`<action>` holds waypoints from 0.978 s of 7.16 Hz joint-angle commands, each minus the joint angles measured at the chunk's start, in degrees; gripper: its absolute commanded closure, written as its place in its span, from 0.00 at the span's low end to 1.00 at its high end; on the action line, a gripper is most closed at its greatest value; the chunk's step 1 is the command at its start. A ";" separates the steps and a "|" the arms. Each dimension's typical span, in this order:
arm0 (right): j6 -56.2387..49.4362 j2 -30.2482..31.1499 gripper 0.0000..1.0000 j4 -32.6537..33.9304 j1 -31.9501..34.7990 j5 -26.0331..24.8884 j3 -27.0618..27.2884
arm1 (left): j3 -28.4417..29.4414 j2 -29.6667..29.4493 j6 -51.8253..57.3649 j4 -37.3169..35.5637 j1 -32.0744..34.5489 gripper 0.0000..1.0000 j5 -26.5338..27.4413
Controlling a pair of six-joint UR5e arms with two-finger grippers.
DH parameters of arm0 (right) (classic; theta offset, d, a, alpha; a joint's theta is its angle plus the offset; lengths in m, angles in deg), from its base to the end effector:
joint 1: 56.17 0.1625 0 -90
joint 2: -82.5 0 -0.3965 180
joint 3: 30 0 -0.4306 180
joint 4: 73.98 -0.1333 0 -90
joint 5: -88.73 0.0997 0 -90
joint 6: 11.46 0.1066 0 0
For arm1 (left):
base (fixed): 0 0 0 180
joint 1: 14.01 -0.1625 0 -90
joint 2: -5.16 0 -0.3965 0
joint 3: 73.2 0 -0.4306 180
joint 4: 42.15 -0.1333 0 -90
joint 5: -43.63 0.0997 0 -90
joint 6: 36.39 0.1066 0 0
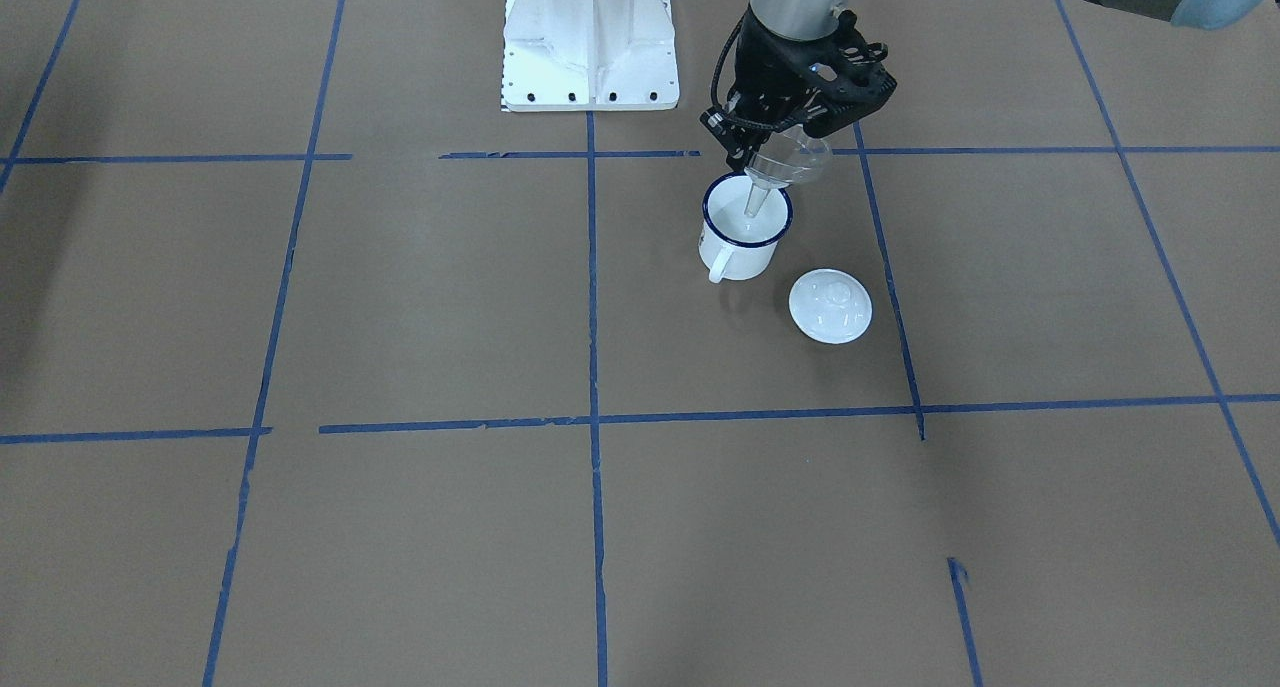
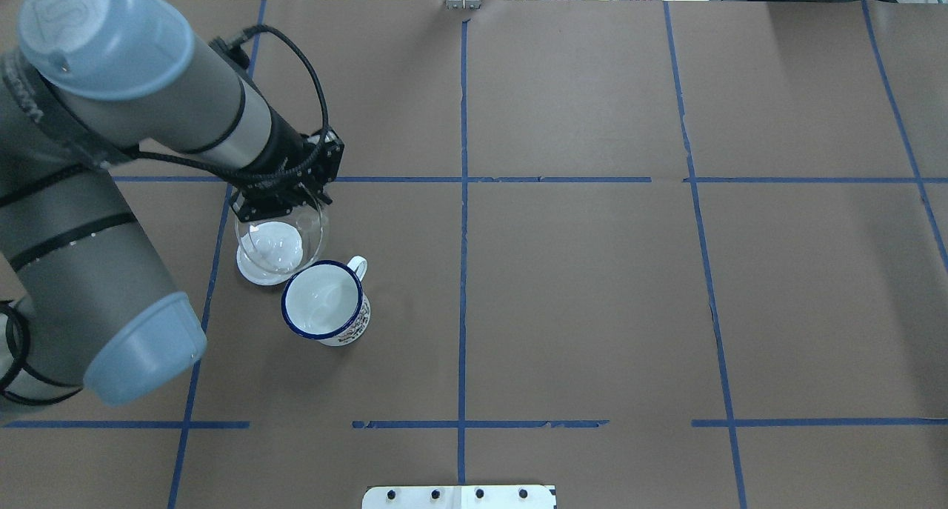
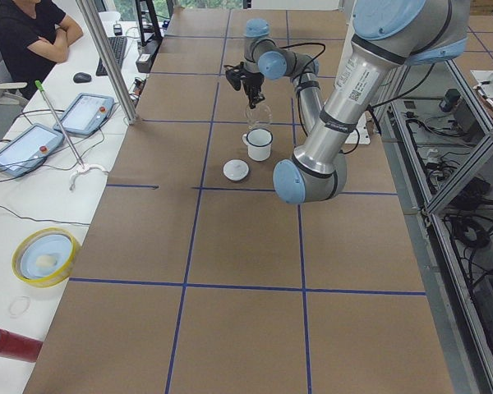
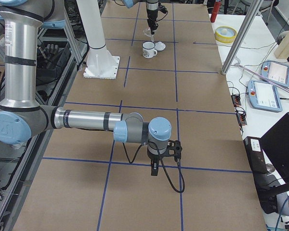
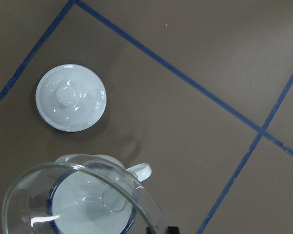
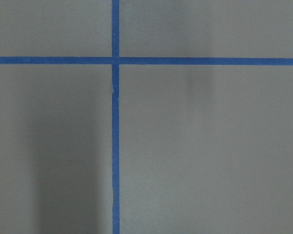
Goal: Place funnel on cup
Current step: 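Carry the funnel with the left gripper over the mug and lower it in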
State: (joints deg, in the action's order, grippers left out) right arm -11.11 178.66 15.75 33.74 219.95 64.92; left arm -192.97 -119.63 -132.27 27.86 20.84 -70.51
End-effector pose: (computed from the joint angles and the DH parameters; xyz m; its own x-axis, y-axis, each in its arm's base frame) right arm 0.0623 -0.4864 0.6479 0.7522 0.0161 0.6587 -0.0030 0.9998 -0.0210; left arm 0.4005 -0.3882 0.0986 0.5523 -0.4985 -0.6682 0.3443 0.8664 -0.3617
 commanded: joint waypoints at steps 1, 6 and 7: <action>0.00 0.00 0.00 0.00 0.00 0.00 0.00 | 0.41 -0.11 1.92 -1.28 -2.24 1.00 0.40; 0.00 0.00 0.00 0.00 0.00 0.00 -0.09 | 5.07 -1.07 3.51 -0.67 -5.22 1.00 4.36; 0.00 0.00 0.00 0.00 0.00 0.00 0.00 | 5.34 -1.16 3.51 -0.41 -5.40 0.84 4.45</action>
State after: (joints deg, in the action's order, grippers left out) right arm -11.11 178.66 15.75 33.74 219.95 64.89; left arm -188.05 -120.67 -128.86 27.24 16.06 -66.15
